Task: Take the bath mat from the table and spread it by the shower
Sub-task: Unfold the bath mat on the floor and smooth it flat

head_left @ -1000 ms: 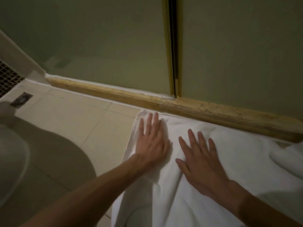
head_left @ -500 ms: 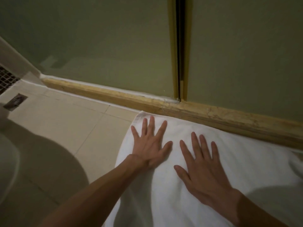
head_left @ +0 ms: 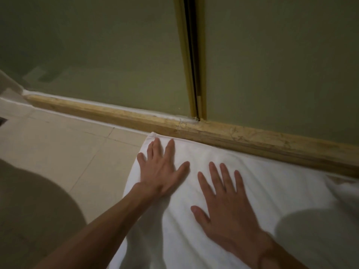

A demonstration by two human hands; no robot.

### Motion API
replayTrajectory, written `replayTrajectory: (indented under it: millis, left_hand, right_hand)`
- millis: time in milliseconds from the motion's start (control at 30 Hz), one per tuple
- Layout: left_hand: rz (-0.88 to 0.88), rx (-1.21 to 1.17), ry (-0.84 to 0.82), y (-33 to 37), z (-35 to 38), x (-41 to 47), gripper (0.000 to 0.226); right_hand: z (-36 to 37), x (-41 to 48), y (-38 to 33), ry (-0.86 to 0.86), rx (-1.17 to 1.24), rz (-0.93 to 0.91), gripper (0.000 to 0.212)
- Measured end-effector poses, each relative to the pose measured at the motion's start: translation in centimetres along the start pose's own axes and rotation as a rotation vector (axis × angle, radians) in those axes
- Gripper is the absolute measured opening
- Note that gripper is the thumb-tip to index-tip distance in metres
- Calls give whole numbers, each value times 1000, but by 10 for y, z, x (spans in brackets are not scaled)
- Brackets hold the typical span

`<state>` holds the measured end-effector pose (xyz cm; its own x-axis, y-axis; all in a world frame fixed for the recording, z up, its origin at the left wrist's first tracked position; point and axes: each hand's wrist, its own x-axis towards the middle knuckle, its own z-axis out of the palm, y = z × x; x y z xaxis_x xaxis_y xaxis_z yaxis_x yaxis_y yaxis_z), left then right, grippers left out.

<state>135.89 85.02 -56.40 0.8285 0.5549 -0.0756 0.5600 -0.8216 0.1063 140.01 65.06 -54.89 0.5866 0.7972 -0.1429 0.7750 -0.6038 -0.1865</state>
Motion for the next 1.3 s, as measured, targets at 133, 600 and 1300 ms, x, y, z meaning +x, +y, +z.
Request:
replayTrajectory:
  millis: [133, 600, 1300]
  left_hand:
    - [-33, 7, -20, -3, 5, 5, 91]
    - [139, -27, -93, 3, -8, -24, 87]
    - [45, 1, -86, 13, -20, -233, 79]
  right_hand:
    - [7, 1, 1, 21, 4, -13, 74]
    - [-2, -5, 9, -92, 38, -55, 72]
    - [0, -144, 2, -114, -70, -123, 78]
